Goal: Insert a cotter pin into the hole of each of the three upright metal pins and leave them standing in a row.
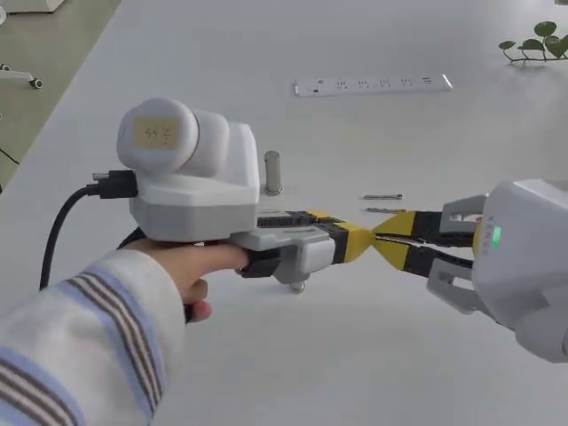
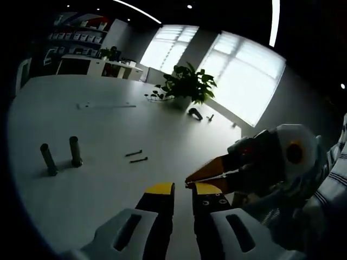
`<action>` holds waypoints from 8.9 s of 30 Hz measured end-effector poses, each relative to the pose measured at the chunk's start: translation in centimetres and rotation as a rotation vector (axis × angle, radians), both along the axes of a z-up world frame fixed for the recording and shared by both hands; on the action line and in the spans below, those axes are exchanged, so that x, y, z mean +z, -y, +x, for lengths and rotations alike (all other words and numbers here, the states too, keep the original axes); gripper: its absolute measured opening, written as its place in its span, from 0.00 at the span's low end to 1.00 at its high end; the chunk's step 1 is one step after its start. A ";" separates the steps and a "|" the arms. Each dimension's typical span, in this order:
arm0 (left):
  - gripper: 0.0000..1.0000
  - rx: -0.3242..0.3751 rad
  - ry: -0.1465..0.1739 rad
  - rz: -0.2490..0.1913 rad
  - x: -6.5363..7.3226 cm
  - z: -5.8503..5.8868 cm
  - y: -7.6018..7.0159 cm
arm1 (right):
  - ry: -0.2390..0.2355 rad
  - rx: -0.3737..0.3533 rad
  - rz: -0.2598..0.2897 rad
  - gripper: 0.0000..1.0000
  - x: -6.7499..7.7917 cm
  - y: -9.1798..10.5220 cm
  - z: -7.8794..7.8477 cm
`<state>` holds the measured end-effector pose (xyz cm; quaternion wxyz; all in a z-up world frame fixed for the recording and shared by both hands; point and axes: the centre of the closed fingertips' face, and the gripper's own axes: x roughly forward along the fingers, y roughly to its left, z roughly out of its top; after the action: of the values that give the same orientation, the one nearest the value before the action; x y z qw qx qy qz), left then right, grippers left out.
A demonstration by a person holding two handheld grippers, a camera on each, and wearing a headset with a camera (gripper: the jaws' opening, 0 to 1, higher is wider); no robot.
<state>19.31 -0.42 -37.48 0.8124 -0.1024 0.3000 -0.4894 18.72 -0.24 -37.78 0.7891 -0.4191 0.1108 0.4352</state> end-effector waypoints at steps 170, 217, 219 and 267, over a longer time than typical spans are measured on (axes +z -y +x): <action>0.27 -0.376 0.525 0.346 -1.2 -1.3 -4.1 | -0.578 0.075 0.319 0.00 -1.1 -1.2 -4.0; 0.06 -0.300 0.364 0.395 -6.2 1.7 -5.3 | -0.573 0.104 0.033 0.00 -6.7 -2.2 1.3; 0.06 -0.298 0.365 0.388 -6.1 1.7 -5.2 | -0.572 0.110 0.031 0.00 -6.7 -2.2 1.4; 0.06 -0.282 0.359 0.403 -6.4 1.7 -5.7 | -0.514 0.146 0.029 0.00 -7.2 -5.6 2.0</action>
<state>21.01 5.30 -43.85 0.7805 0.1917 0.2540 -0.5381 20.73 5.33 -45.03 0.7076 -0.2904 0.2709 0.5844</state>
